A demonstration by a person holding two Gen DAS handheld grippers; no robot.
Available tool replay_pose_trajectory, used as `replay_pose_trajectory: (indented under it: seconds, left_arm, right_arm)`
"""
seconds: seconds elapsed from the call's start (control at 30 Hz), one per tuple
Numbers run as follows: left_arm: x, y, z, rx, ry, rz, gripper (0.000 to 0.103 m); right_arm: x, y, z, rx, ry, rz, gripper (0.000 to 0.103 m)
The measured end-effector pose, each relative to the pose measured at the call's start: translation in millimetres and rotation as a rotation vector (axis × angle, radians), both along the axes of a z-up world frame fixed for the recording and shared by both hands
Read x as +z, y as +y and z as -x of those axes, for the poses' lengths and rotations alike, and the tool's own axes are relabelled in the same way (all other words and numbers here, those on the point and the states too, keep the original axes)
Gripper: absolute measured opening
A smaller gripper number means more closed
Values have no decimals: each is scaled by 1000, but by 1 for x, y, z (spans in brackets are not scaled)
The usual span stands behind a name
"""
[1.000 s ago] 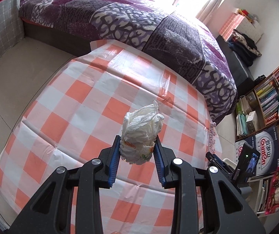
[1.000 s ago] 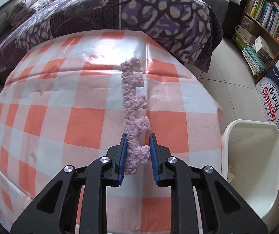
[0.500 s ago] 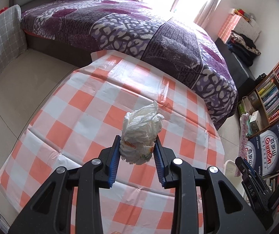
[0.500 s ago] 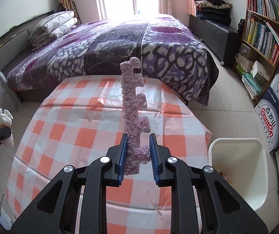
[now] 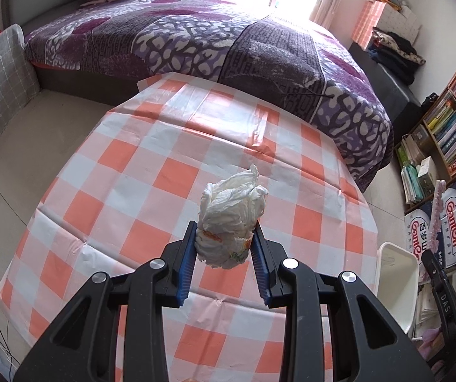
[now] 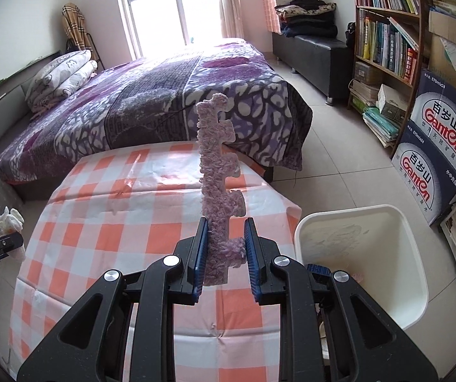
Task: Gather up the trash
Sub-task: 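Carry the strip over the bin and open the right tool while the left tool carries the tissue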
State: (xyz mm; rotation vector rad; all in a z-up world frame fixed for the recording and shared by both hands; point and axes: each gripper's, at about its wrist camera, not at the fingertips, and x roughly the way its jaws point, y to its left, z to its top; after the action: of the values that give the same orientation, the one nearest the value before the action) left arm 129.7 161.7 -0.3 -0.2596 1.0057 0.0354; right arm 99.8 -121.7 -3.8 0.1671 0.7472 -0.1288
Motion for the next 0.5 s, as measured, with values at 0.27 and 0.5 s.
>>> replay_pose_trajectory:
  seconds: [0.27, 0.5]
  left_arm:
    - [-6, -41, -2, -69, 3, -26, 33]
    - [-7, -70, -2, -114, 7, -29, 33]
  right_arm:
    - [4, -36, 5, -78, -11, -24, 22]
    - [5, -71, 12, -174, -2, -70, 22]
